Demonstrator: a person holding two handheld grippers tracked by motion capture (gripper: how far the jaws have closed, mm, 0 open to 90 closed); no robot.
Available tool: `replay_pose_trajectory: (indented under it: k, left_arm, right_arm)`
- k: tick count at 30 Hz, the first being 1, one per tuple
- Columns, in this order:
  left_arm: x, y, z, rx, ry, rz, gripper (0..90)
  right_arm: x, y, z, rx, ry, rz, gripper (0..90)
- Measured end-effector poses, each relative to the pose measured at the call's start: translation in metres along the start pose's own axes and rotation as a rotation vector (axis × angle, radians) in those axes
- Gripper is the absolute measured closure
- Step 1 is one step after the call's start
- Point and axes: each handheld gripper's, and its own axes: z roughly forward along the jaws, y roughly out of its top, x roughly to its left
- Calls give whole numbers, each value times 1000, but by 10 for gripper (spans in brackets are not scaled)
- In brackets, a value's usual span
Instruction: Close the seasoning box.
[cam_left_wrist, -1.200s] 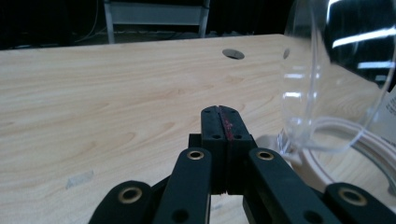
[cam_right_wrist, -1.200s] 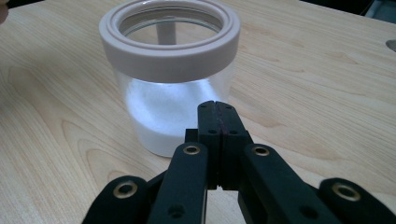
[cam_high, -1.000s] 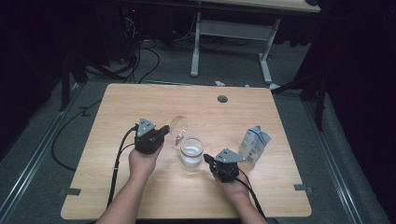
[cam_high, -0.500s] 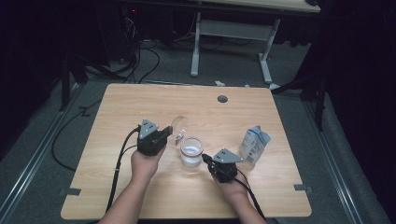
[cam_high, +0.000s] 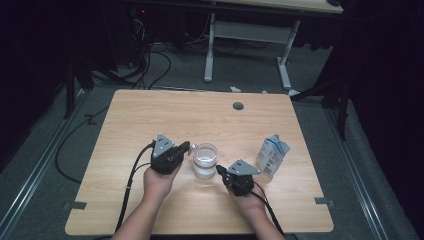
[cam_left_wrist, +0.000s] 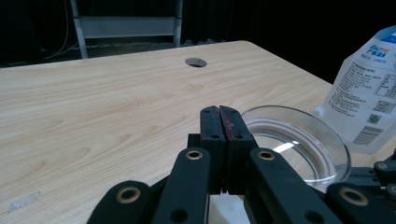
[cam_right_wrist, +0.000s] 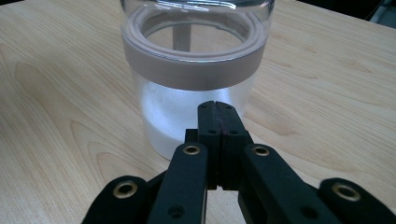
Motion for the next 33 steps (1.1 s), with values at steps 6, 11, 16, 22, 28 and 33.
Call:
replay_pose_trajectory:
  k: [6,11,16,22,28,33]
  left_arm:
    - [1,-7,-4,6,9,3,888]
    - [-2,-14,-8,19,20,16,892]
    - [-6,-25,-9,35,19,17,894]
    - [-13,-34,-8,48,14,18,897]
    - [-20,-42,-3,71,9,27,899]
    - [-24,-42,1,75,13,29,900]
  right_arm:
    - [0,0,0,2,1,1,898]
    - [-2,-2,-2,2,-3,0,898]
    - [-5,-7,-5,11,-14,10,898]
    - [-6,-10,-6,16,-19,8,898]
    - [-8,-10,-8,13,-20,11,898]
    - [-8,-10,-9,10,-22,11,898]
